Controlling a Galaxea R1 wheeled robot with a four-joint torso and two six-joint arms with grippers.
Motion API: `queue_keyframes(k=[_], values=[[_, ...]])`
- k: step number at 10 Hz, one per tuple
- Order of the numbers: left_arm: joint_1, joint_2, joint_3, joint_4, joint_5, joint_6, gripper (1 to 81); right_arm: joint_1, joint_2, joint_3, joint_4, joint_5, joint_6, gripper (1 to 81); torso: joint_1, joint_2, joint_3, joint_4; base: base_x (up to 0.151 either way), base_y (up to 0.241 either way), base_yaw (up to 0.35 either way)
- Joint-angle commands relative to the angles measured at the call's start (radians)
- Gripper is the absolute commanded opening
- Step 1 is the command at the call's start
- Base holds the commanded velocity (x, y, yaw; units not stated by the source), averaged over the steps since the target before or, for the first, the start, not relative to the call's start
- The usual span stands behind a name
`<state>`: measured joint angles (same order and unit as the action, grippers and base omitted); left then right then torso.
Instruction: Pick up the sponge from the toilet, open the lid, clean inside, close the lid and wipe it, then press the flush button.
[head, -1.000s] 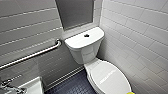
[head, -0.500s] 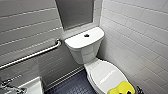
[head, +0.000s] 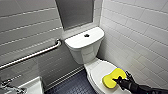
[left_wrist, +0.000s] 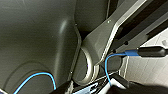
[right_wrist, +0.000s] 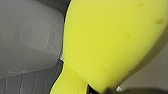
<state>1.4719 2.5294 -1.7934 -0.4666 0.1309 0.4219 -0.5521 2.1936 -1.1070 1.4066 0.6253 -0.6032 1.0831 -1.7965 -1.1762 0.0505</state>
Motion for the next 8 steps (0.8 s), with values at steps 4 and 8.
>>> queue_keyframes(k=[4, 8], values=[[0.011, -0.026, 0.02, -0.009, 0.102, 0.008, 81.1, 0.277, 0.189, -0.419, 0.149, -0.365, -0.046, 1.0, 0.0, 0.0, 0.0, 0.0, 0.0, 0.0, 0.0], [0.012, -0.026, 0.019, -0.01, 0.101, 0.008, 81.1, 0.313, 0.292, -0.528, 0.149, -0.4, -0.046, 1.0, 0.0, 0.0, 0.0, 0.0, 0.0, 0.0, 0.0]])
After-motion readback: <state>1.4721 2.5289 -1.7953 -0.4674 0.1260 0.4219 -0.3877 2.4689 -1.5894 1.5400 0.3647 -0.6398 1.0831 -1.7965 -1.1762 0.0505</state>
